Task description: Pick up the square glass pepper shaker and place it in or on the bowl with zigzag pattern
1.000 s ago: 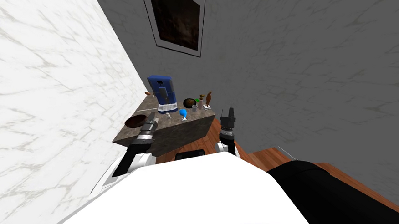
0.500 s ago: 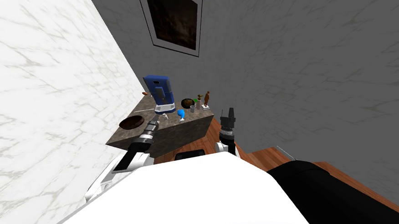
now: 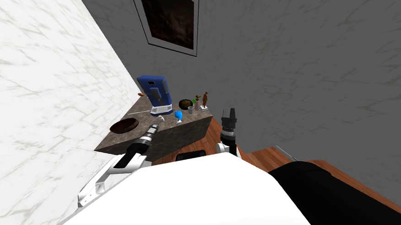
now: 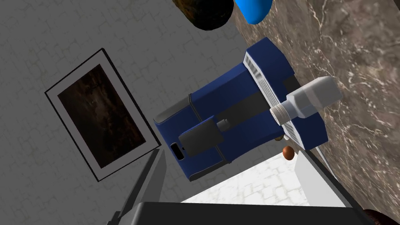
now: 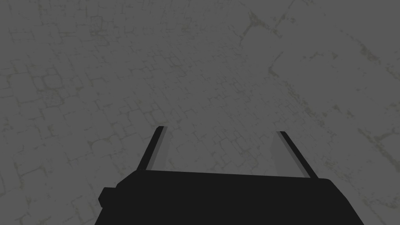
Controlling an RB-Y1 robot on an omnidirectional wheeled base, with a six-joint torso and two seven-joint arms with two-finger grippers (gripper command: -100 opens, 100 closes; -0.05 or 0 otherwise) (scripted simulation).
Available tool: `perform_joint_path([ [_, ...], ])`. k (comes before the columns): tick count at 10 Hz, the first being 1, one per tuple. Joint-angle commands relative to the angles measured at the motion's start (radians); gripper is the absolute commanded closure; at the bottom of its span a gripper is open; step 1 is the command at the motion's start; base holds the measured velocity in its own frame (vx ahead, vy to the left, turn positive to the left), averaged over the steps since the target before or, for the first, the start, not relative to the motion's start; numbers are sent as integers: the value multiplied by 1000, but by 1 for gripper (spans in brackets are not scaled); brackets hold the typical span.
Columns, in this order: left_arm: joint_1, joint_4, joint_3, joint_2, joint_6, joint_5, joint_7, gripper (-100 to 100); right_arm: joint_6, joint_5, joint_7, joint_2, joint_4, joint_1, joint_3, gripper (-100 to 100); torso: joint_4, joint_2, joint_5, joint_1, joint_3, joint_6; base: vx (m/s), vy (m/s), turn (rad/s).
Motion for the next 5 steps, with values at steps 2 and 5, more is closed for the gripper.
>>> perform_joint_path([
  [2,-14,39,1,56,71,-9,-12,-100,0,0,0,0,0,0,0,0,0,0,0,1,0,0,30,-43,-64],
  [5,-22,77,5,108,125,-18,-20,-100,0,0,0,0,0,0,0,0,0,-1,0,0,-1,0,45,-51,-50],
])
